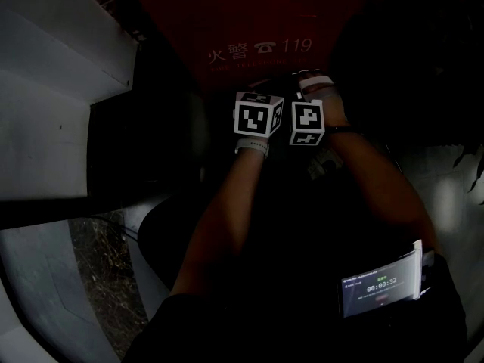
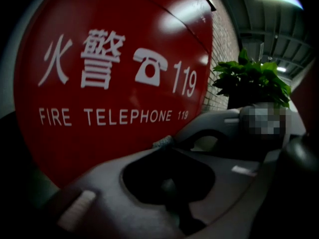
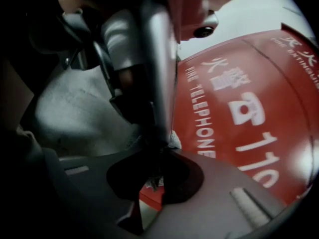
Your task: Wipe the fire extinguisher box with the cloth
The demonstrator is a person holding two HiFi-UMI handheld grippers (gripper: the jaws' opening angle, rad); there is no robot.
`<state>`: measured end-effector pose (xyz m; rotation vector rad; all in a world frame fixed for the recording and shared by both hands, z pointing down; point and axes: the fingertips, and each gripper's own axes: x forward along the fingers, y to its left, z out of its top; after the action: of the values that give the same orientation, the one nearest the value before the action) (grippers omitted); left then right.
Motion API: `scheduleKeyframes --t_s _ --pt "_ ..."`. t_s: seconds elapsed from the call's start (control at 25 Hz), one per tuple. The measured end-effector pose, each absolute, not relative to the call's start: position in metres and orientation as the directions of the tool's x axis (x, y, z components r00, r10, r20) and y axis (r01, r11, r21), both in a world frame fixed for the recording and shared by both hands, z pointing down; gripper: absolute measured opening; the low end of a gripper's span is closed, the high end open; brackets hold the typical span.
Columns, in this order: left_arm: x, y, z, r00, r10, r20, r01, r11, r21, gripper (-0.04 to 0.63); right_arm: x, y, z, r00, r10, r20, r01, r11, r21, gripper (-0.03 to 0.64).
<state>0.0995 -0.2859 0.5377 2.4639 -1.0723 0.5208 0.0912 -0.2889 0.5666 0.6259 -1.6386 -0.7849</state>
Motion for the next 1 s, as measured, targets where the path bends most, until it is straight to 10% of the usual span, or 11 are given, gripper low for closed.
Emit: scheduleKeyframes --t_s 1.0 --pt "0.141 -0.284 0.156 0.625 -0.779 -0.052 -0.778 -0.616 -0.125 0.003 0.142 -0.293 0.171 -0.223 -0.975 0.003 -0.064 0.018 0.998 0.034"
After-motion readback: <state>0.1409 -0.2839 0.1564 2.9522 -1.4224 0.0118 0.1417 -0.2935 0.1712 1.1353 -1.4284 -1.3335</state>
